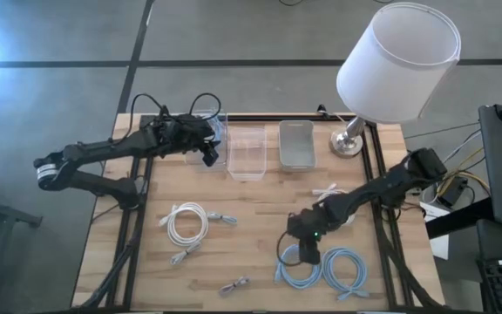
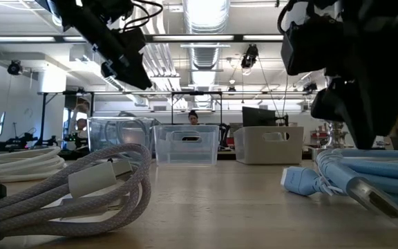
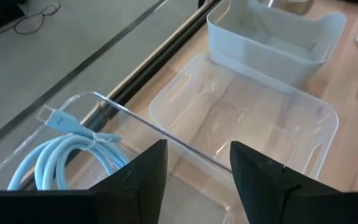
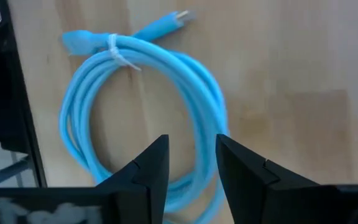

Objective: Pick & Place USB Port
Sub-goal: Put the left blue hdmi cable into the left transparent bin

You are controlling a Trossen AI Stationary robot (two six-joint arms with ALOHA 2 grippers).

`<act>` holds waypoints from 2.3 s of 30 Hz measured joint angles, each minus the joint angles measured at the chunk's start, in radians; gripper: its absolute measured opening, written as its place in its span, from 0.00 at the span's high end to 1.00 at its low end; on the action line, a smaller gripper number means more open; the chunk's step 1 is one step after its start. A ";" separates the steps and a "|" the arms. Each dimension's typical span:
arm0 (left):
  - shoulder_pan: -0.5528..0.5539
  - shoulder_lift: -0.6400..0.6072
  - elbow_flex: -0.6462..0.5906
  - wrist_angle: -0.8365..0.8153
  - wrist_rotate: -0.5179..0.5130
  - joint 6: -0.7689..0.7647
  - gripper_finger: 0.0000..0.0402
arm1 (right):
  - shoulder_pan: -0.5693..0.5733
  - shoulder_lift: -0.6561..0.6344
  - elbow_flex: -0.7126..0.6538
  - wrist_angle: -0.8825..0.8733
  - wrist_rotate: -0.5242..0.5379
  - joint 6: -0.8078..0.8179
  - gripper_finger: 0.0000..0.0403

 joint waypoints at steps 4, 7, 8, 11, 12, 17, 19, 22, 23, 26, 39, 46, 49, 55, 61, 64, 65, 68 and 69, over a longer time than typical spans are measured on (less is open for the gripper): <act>0.000 0.000 0.000 0.014 0.000 -0.001 0.55 | 0.007 0.044 0.028 -0.003 0.009 -0.006 0.67; 0.000 0.000 0.000 0.014 0.000 -0.001 0.56 | 0.010 0.067 0.039 -0.004 0.013 -0.018 0.68; 0.000 0.000 0.000 0.014 0.000 -0.001 0.56 | 0.010 0.070 0.040 -0.006 0.013 -0.019 0.68; 0.000 0.000 0.000 0.014 0.000 -0.001 0.56 | 0.012 0.077 0.046 -0.015 0.013 -0.020 0.68; 0.000 0.000 0.000 0.014 0.000 -0.001 0.56 | 0.012 0.074 0.045 -0.021 0.013 -0.020 0.67; 0.000 0.000 0.000 0.014 -0.001 0.004 0.57 | 0.018 0.038 0.062 -0.074 0.016 -0.012 0.67; 0.000 0.000 0.000 0.016 -0.001 0.005 0.57 | 0.021 0.019 0.070 -0.093 0.054 -0.012 0.67; 0.000 0.000 0.000 0.024 -0.001 0.005 0.57 | 0.021 0.007 0.067 -0.094 0.113 -0.012 0.67; 0.001 0.000 0.000 0.027 -0.001 0.005 0.57 | 0.020 0.012 0.063 -0.098 0.115 -0.012 0.67; 0.001 0.000 0.000 0.033 -0.001 0.005 0.57 | 0.020 0.036 0.055 -0.097 0.114 -0.014 0.67; 0.001 0.000 0.000 0.040 -0.001 0.006 0.57 | 0.036 0.119 0.054 -0.058 0.072 0.010 0.68; 0.000 0.000 0.000 0.047 -0.001 0.009 0.57 | 0.044 0.161 0.061 -0.047 0.089 -0.005 0.70; 0.000 0.000 0.000 0.049 -0.001 0.013 0.57 | 0.044 0.161 0.060 -0.051 0.092 -0.013 0.73; 0.000 0.000 0.000 0.050 -0.001 0.014 0.57 | 0.041 0.160 0.069 -0.065 0.093 -0.065 0.87; 0.000 0.000 0.000 0.051 0.001 0.010 0.57 | 0.035 0.146 0.119 -0.077 0.091 -0.139 0.93; 0.000 0.000 0.000 0.058 0.031 -0.007 0.57 | 0.018 0.135 0.164 -0.115 0.097 -0.193 0.93; -0.002 0.000 0.000 0.063 0.049 -0.010 0.57 | 0.012 0.134 0.179 -0.149 0.120 -0.215 0.92; -0.008 0.000 0.000 0.078 0.116 -0.020 0.57 | -0.008 0.134 0.235 -0.270 0.223 -0.295 0.92; -0.012 0.000 0.000 0.083 0.139 -0.023 0.57 | -0.016 0.134 0.257 -0.306 0.264 -0.321 0.92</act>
